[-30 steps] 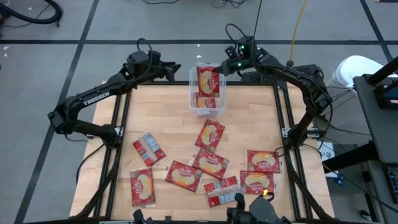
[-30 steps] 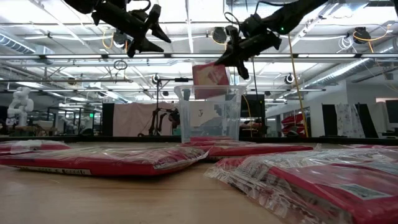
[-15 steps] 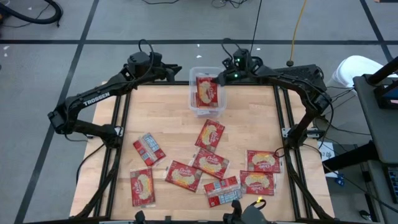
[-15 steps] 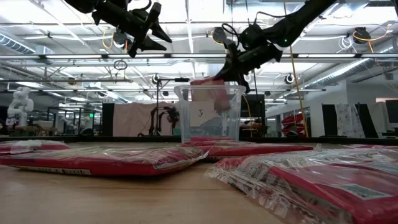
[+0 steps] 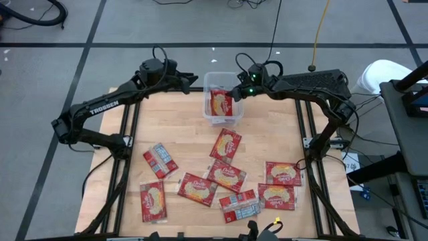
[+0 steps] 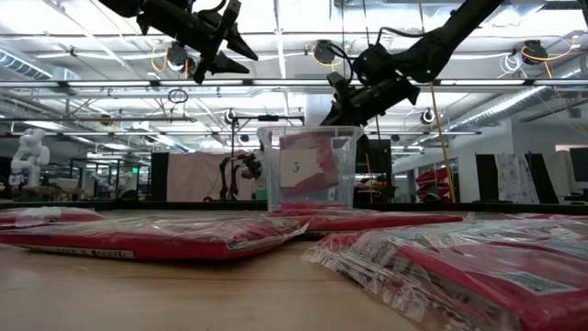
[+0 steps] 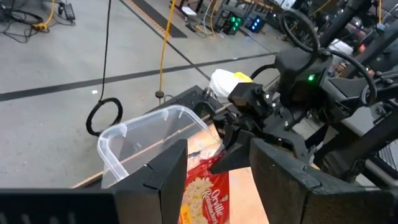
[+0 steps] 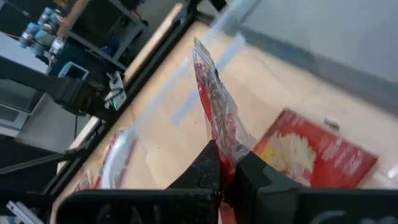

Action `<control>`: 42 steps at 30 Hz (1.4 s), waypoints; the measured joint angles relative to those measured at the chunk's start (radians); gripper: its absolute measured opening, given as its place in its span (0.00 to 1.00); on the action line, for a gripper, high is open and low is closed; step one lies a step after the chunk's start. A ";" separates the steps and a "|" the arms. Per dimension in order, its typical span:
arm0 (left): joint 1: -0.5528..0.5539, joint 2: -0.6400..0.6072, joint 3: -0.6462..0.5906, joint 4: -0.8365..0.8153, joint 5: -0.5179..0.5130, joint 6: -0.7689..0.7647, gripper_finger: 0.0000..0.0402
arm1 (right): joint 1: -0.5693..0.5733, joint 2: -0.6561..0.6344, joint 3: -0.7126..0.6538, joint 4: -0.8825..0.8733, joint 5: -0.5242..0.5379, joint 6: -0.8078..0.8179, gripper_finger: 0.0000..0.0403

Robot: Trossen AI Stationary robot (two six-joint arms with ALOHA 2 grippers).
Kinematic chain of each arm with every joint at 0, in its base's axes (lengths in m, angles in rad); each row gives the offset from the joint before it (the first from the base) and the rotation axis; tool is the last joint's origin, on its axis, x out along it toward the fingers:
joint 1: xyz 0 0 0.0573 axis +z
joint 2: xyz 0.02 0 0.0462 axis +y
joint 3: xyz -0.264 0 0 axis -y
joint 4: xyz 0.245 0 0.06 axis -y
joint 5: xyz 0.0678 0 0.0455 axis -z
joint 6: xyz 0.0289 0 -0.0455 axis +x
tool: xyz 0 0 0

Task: Sort popcorn bags into baskets
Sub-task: Put the red popcorn bag into the transparent container

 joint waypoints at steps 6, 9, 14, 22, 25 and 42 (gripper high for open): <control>-0.017 0.000 -0.001 -0.030 0.000 0.000 0.40 | 0.014 -0.003 -0.018 0.009 0.001 -0.013 0.02; -0.020 0.000 -0.001 -0.029 0.000 0.000 0.39 | 0.016 -0.003 -0.019 0.021 0.000 -0.016 0.06; -0.025 0.000 -0.001 -0.029 -0.001 0.001 0.39 | 0.020 -0.003 -0.019 0.028 0.026 -0.031 0.16; -0.026 0.000 -0.001 -0.028 -0.001 0.001 0.39 | 0.020 -0.003 -0.018 0.028 0.073 -0.046 0.30; -0.026 0.000 -0.001 -0.027 -0.001 -0.003 0.39 | 0.019 -0.003 -0.018 0.031 0.087 -0.061 0.33; -0.064 0.000 -0.001 -0.143 0.024 -0.067 0.39 | -0.008 -0.105 -0.022 0.051 0.106 -0.034 0.37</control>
